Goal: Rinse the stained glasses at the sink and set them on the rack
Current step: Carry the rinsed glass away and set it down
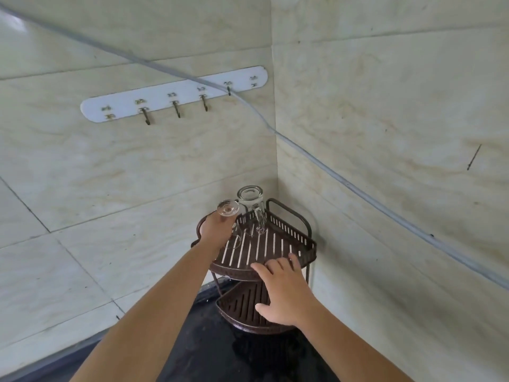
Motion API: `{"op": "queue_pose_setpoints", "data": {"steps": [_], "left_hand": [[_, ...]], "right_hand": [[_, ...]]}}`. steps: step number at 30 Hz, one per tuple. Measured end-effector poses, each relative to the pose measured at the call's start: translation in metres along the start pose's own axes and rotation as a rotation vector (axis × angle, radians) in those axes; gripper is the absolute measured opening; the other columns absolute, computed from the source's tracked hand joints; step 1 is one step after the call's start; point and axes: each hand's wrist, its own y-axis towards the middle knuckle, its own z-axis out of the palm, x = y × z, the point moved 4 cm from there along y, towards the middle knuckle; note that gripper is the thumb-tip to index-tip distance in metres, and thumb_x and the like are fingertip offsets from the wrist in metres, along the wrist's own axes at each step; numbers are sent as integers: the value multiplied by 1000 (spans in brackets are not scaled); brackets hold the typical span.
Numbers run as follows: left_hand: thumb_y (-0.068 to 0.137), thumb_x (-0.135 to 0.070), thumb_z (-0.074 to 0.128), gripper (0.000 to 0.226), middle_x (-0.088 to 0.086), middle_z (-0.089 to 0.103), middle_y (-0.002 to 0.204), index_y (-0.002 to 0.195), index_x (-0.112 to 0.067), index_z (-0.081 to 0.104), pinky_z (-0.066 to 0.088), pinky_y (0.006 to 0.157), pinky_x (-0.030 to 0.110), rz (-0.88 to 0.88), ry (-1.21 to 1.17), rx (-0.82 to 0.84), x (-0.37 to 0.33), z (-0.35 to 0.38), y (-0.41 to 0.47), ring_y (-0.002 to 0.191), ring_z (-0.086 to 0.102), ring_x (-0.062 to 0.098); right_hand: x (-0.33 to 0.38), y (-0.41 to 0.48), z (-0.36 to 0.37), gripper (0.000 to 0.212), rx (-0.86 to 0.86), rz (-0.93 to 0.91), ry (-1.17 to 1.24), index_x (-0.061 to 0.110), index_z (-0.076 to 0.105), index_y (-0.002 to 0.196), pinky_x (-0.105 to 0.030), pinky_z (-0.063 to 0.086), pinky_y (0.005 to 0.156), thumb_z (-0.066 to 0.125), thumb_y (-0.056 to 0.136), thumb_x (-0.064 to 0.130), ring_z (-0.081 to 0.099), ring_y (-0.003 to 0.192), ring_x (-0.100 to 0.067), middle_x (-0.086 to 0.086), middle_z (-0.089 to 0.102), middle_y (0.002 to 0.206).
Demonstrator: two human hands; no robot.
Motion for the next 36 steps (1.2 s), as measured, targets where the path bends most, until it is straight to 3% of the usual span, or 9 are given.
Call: {"op": "queue_pose_setpoints", "data": {"steps": [4, 6, 10, 12, 15, 17, 21, 27, 36], "left_hand": [[103, -32, 50, 24, 4, 56, 75, 82, -25, 60, 41, 64, 37, -47, 13, 4, 19, 10, 14, 61, 45, 17], [104, -22, 49, 21, -1, 63, 90, 113, -17, 67, 44, 66, 31, -36, 1, 52, 23, 13, 12, 65, 50, 12], [103, -27, 54, 50, -1, 56, 137, 150, -14, 43, 44, 101, 34, 3, 39, 136, 25, 2, -5, 117, 57, 16], [103, -35, 51, 52, 6, 50, 149, 152, -21, 40, 46, 100, 35, 43, 135, 115, 30, -18, -19, 119, 59, 20], [104, -40, 45, 53, 8, 23, 165, 154, -22, 38, 31, 115, 38, 226, 410, -95, 50, -69, -65, 150, 27, 28], [104, -45, 41, 55, 6, 13, 168, 154, -23, 37, 22, 121, 44, 311, 576, -259, 78, -110, -112, 155, 11, 26], [103, -53, 33, 58, 1, 5, 169, 156, -28, 33, 16, 123, 43, 29, 739, -408, 177, -189, -226, 156, -1, 18], [93, -63, 25, 75, 11, 22, 166, 153, -21, 40, 24, 121, 52, -435, 842, -663, 262, -293, -410, 154, 14, 30], [100, -60, 35, 72, 7, 1, 169, 161, -26, 15, 16, 124, 53, -725, 847, -806, 325, -391, -615, 156, -2, 28]], "right_hand": [[0, -2, 0, 85, -23, -17, -4, 28, 22, 155, -58, -2, 124, 61, 85, 57, 35, 137, -32, -7, 43, 143], [-1, -1, 0, 86, -4, -21, 7, 28, 21, 156, -59, -1, 124, 59, 85, 57, 35, 138, -32, -7, 43, 144], [-6, 3, -6, 78, 49, 19, 77, 32, 12, 160, -55, -6, 123, 44, 94, 58, 19, 150, -30, -5, 31, 159], [-4, 6, -10, 70, 15, 75, 155, 31, 4, 162, -52, -7, 124, 32, 102, 54, 5, 156, -29, -6, 13, 169], [19, 17, -17, 70, -165, 71, 208, 25, -1, 163, -48, -4, 125, 24, 105, 55, -6, 157, -29, -9, -7, 170], [50, 26, -14, 72, -263, -15, 221, 21, 5, 163, -47, 1, 124, 26, 104, 57, -5, 157, -31, -11, -7, 170], [140, 33, 22, 72, -248, -249, 265, 17, 14, 162, -49, 7, 125, 31, 104, 55, -1, 156, -35, -16, -3, 169], [317, 2, 77, 74, 31, -645, 259, 20, 2, 163, -48, -3, 124, 28, 105, 57, -12, 156, -34, -14, -15, 168], [565, -121, 113, 78, 139, -1009, 255, 21, 5, 163, -45, 3, 125, 29, 102, 62, -7, 156, -31, -12, -11, 169]]}}
